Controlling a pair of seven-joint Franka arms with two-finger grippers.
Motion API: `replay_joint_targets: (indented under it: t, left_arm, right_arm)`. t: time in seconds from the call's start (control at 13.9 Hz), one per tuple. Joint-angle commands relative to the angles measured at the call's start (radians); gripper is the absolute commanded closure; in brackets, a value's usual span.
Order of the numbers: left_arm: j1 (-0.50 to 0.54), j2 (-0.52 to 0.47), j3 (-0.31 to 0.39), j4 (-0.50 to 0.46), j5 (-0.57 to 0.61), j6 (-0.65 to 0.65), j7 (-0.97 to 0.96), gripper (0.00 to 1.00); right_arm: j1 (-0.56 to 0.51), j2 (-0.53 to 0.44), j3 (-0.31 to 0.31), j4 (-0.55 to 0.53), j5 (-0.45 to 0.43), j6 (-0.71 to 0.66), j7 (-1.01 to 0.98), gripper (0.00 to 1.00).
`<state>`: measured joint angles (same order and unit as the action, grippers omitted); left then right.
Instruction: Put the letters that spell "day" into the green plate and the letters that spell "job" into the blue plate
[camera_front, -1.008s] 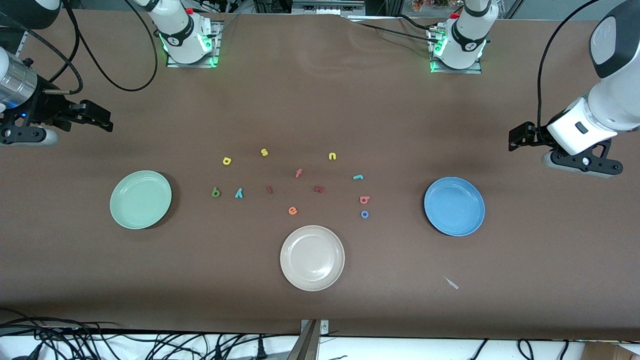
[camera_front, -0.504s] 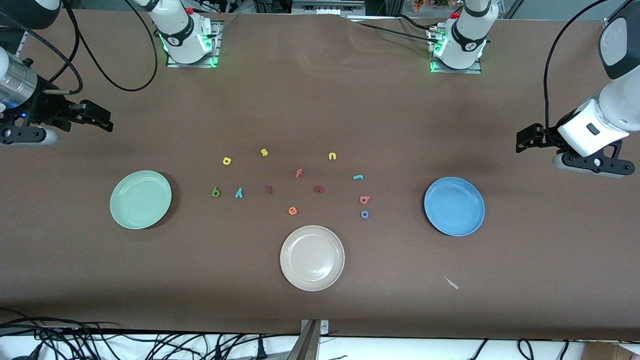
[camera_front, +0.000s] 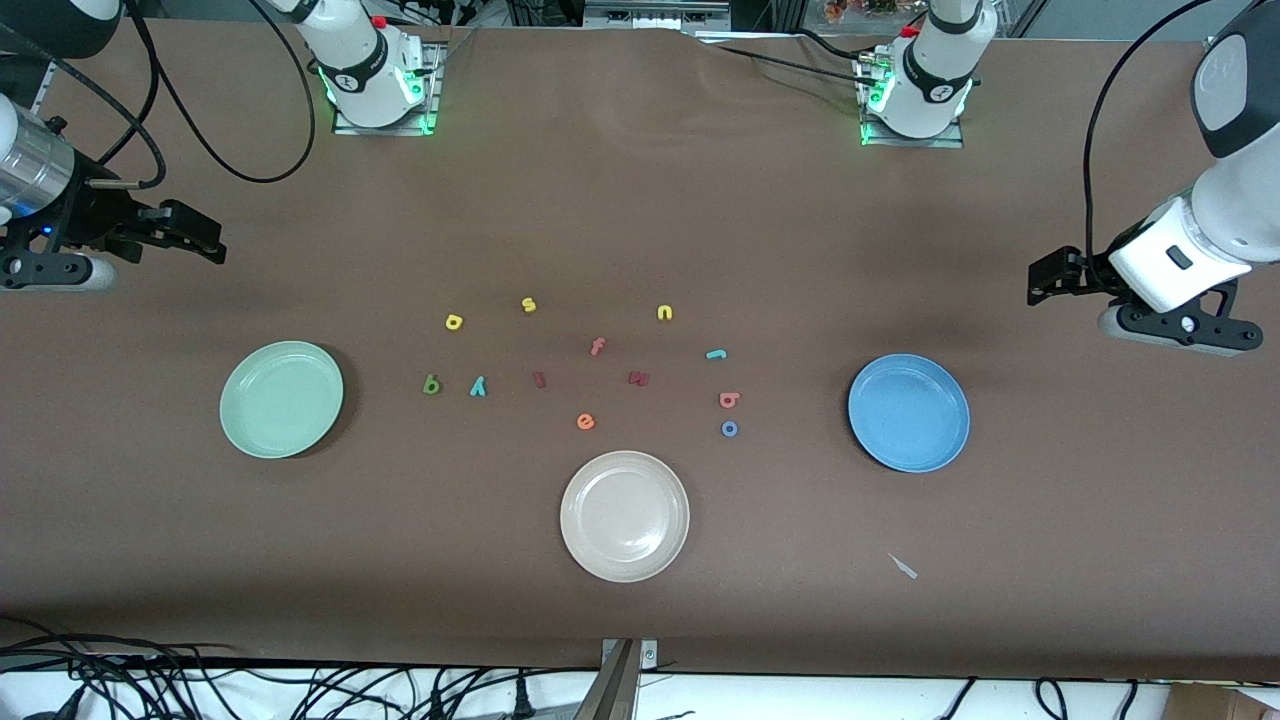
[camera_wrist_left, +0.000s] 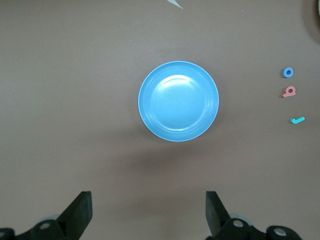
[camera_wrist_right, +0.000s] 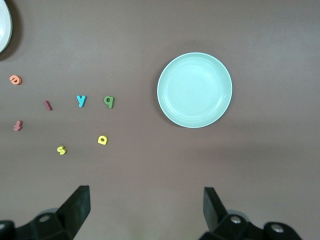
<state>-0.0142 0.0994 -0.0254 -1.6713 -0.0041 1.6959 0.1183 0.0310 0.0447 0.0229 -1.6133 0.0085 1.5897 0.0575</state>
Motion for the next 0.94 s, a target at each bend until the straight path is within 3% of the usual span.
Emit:
replay_joint_targets:
  t: [0.0, 0.86]
  left_arm:
    - [-0.006, -0.006, 0.002, -0.005, -0.004, 0.008, 0.006, 0.00]
    - [-0.007, -0.001, 0.002, -0.002, 0.004, 0.008, 0.006, 0.00]
  right_arm:
    - [-0.002, -0.005, -0.001, 0.000, 0.010, 0.004, 0.002, 0.00]
    - [-0.002, -0.005, -0.001, 0.000, 0.011, 0.004, 0.002, 0.00]
